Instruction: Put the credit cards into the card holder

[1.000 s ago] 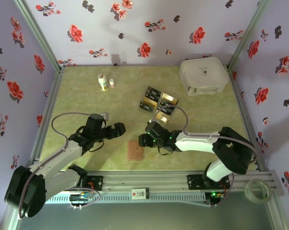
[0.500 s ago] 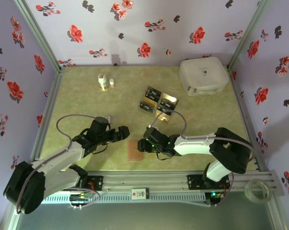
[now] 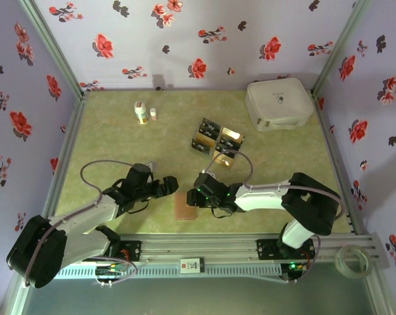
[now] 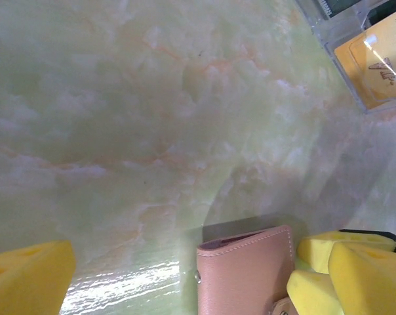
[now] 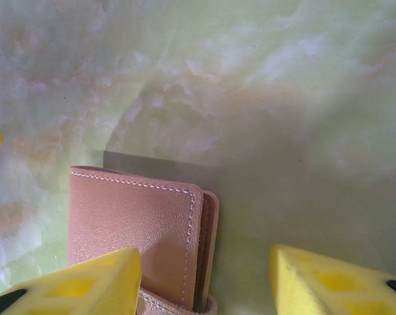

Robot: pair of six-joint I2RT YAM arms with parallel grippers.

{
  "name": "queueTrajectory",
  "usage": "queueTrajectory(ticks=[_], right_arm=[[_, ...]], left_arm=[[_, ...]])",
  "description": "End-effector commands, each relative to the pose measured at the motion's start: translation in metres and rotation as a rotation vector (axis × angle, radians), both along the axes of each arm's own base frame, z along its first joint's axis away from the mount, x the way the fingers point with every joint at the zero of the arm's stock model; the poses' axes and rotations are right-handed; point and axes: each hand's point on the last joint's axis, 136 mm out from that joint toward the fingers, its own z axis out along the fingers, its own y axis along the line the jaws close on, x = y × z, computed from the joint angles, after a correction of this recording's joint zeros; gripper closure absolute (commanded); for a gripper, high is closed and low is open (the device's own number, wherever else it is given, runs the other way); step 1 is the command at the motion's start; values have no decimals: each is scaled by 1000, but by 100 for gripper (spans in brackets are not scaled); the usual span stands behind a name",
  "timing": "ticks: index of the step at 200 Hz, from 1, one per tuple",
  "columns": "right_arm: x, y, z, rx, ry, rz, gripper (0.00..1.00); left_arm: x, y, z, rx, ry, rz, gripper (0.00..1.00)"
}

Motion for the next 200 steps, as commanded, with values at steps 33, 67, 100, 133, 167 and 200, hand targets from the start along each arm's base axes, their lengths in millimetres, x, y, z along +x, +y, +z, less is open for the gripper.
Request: queueTrajectory(ticks=[33,67,100,133,167,200], right_arm=[[-6,-1,-19,-14,80,-56,48],[-4,6,-23,-43,107,-36,48],[-7,5,-35,-41,122,-37,50],[-10,9,-36,-11,134,-35,52],[-15,8,-35,34,139,-58,55],[-26,8,-30,69,149,-53,53]], left_arm=[[-7,-2,-18,9,51,2,0],[-4,-1,-13,-4,25,15,0],[-5,-1,-14,-4,19,10,0],[-11,0,-15,-7,38,-4,0],[-16,3,-16,-15,38,-2,0],[-14,-1,-13,-36,29,-3,0]])
